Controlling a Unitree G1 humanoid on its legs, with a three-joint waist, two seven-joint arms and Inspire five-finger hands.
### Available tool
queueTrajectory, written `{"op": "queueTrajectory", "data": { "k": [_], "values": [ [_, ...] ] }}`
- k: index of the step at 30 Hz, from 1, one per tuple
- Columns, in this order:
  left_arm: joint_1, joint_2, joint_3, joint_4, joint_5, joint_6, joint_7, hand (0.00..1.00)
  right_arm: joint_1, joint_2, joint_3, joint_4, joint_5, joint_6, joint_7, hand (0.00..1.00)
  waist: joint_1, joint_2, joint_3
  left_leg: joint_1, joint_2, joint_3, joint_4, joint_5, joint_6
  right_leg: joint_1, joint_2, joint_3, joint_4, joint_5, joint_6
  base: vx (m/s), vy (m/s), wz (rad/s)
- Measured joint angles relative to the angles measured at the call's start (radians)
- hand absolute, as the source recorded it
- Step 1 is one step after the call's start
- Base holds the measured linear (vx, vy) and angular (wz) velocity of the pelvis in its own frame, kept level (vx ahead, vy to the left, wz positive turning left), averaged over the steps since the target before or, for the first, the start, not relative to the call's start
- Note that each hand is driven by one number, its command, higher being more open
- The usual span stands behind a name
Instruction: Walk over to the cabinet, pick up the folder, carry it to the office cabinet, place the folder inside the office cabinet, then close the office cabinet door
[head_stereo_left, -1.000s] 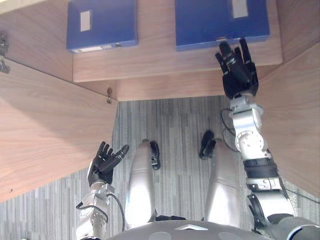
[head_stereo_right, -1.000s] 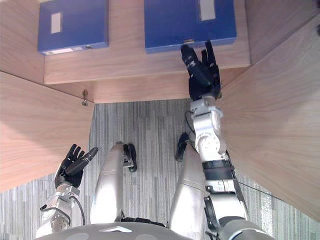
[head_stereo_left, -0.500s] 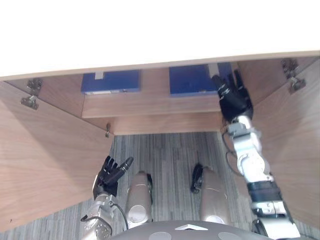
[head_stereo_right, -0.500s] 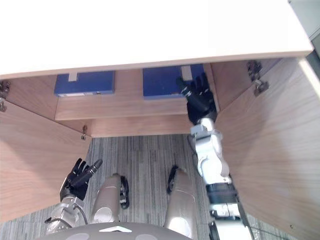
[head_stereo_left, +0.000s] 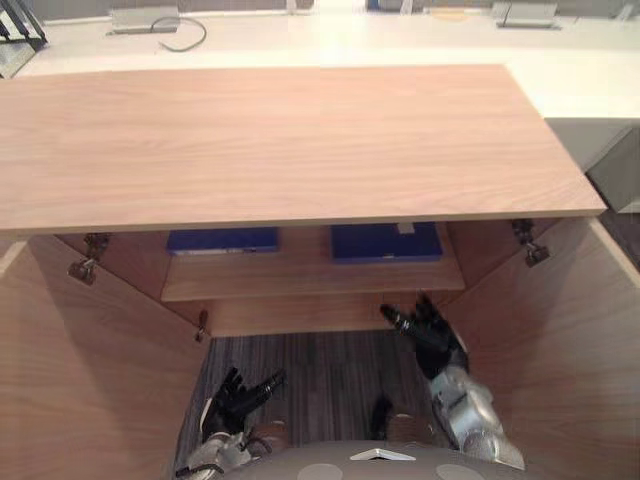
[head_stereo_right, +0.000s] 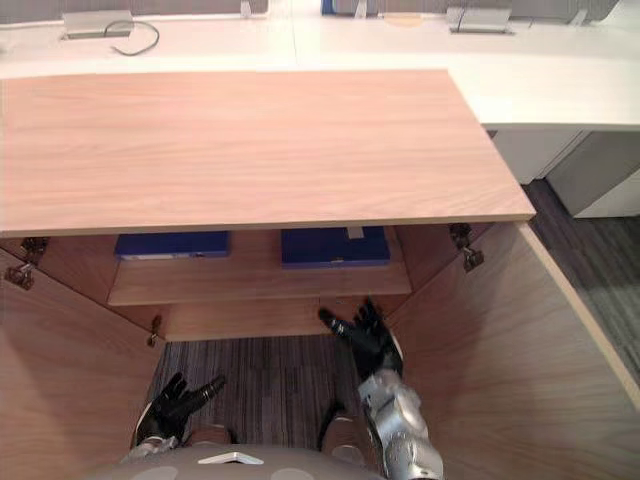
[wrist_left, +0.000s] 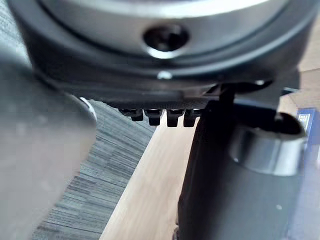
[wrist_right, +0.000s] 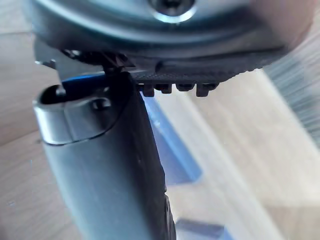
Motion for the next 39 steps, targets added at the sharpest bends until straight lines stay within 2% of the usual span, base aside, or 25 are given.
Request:
{"op": "queueTrajectory", "data": {
  "k": [3, 6, 10, 12, 19, 21, 25, 29, 39],
  "values": [
    [-0.022, 0.007, 0.018, 0.062, 0.018, -0.02, 0.017, 1.0, 0.008, -0.001, -0.004, 0.172, -0.082, 0.0, 0.008, 1.0, 0.0, 0.003, -0.015, 0.023, -0.02, 0.004, -0.049, 0.026, 0.011, 0.06, 0.004, 0.002, -0.135, 0.077, 0.01, -0.01, 0.088, -0.03],
    [-0.037, 0.033, 0.035, 0.116, 0.068, -0.026, 0.04, 1.0, -0.023, -0.001, -0.03, 0.359, -0.228, -0.014, 0.021, 1.0, -0.001, -0.003, -0.03, 0.035, -0.04, 0.009, -0.07, 0.037, 0.022, 0.121, 0.005, 0.004, -0.273, 0.16, 0.011, -0.05, 0.071, -0.08],
    [-0.034, 0.058, 0.058, 0.21, 0.164, -0.034, 0.075, 1.0, -0.085, 0.016, -0.116, 0.559, -0.399, -0.027, 0.014, 1.0, 0.007, -0.026, -0.05, 0.067, -0.055, 0.007, -0.101, 0.041, 0.024, 0.174, 0.002, 0.006, -0.348, 0.198, 0.005, -0.11, 0.029, -0.02],
    [-0.028, 0.06, 0.083, 0.242, 0.191, -0.03, 0.088, 1.0, -0.108, 0.035, -0.196, 0.614, -0.445, -0.028, -0.011, 1.0, 0.006, -0.038, -0.054, 0.088, -0.062, 0.005, -0.123, 0.042, 0.015, 0.178, -0.002, 0.009, -0.353, 0.2, 0.006, -0.1, 0.002, -0.03],
    [-0.02, 0.062, 0.114, 0.291, 0.218, -0.02, 0.125, 1.0, -0.093, 0.038, -0.299, 0.693, -0.529, -0.007, -0.093, 1.0, 0.004, -0.04, -0.056, 0.159, -0.07, 0.002, -0.159, 0.049, 0.016, 0.232, -0.003, 0.014, -0.354, 0.198, 0.007, -0.02, 0.005, -0.01],
    [-0.023, 0.065, 0.109, 0.3, 0.24, -0.02, 0.13, 1.0, -0.087, 0.039, -0.315, 0.707, -0.556, 0.0, -0.104, 1.0, 0.004, -0.033, -0.058, 0.163, -0.072, 0.0, -0.161, 0.053, 0.023, 0.238, -0.003, 0.015, -0.354, 0.199, 0.008, 0.0, 0.0, 0.0],
    [-0.038, 0.093, 0.028, 0.327, 0.273, -0.021, 0.143, 1.0, -0.092, 0.037, -0.31, 0.707, -0.634, -0.006, -0.122, 1.0, -0.003, -0.034, -0.052, 0.195, -0.076, -0.007, -0.17, 0.057, 0.026, 0.261, -0.003, 0.014, -0.354, 0.201, 0.012, 0.0, 0.005, 0.0],
    [-0.063, 0.119, -0.05, 0.334, 0.353, -0.027, 0.148, 1.0, -0.098, 0.026, -0.268, 0.725, -0.637, -0.006, -0.124, 1.0, 0.003, -0.034, -0.051, 0.214, -0.083, -0.013, -0.176, 0.058, 0.027, 0.279, -0.01, 0.012, -0.354, 0.197, 0.015, -0.03, 0.012, 0.04],
    [-0.067, 0.143, -0.123, 0.348, 0.365, -0.04, 0.148, 1.0, -0.102, 0.024, -0.255, 0.729, -0.635, -0.007, -0.128, 1.0, -0.004, -0.037, -0.05, 0.227, -0.094, -0.013, -0.187, 0.06, 0.031, 0.281, -0.018, 0.025, -0.354, 0.193, 0.016, 0.0, 0.002, -0.01]
  ]
}}
